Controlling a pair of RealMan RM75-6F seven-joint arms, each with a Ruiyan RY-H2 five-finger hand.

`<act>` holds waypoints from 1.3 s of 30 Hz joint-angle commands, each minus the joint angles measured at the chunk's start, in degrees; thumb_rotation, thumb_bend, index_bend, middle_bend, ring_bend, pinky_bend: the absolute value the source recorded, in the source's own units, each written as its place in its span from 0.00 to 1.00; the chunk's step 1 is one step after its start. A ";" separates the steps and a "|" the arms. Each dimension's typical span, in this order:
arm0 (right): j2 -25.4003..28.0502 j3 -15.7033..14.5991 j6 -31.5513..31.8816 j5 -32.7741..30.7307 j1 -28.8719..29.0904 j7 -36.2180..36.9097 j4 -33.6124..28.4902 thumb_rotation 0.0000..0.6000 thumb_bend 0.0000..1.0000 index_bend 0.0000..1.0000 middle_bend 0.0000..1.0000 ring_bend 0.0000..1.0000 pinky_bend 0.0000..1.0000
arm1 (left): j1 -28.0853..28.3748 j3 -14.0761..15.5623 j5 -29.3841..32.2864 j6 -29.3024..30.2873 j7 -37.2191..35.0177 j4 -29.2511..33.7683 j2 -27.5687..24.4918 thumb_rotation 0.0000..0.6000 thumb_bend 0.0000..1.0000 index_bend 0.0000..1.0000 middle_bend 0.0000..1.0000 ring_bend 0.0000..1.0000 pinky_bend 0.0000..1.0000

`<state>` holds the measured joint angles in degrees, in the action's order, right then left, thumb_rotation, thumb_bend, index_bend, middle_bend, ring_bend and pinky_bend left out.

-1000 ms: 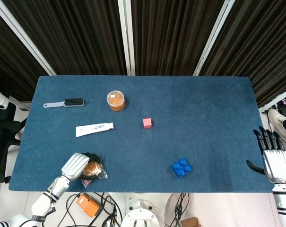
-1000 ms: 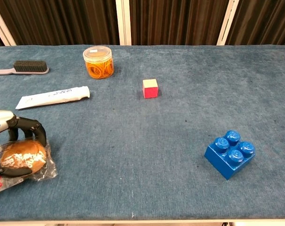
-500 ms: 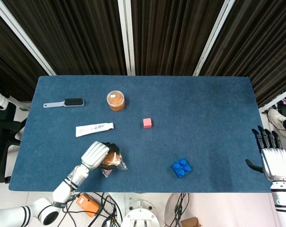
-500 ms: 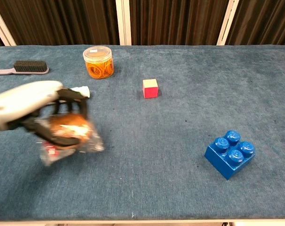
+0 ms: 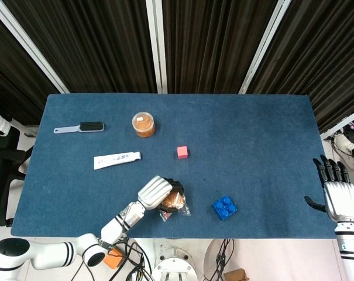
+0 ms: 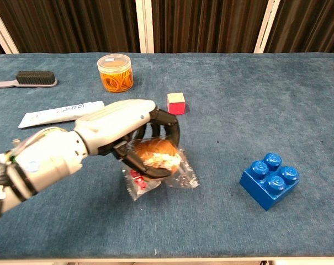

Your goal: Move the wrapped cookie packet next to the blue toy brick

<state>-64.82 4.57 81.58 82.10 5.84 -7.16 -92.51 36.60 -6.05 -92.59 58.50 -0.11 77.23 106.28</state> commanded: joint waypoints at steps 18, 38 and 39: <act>0.50 0.20 0.66 -0.74 -0.53 0.46 -0.30 1.00 0.30 0.00 0.00 0.00 0.00 | 4.27 1.27 5.03 -6.02 7.87 1.38 1.24 1.00 0.00 0.00 0.00 0.00 0.31; 0.08 0.39 0.17 -1.57 -0.25 -0.93 -0.51 1.00 0.30 0.00 0.00 0.00 0.00 | -3.92 1.64 11.94 6.39 25.82 21.39 -22.17 1.00 0.00 0.00 0.00 0.00 0.18; 0.06 0.37 0.15 -1.56 -0.24 -1.00 -0.51 1.00 0.30 0.00 0.00 0.00 0.00 | -5.15 2.06 12.45 7.76 26.49 22.31 -24.24 1.00 0.00 0.00 0.00 0.00 0.17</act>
<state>-64.75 4.94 81.73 80.54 5.60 -8.17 -93.02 35.72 -4.92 -83.40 61.45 21.60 95.43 88.77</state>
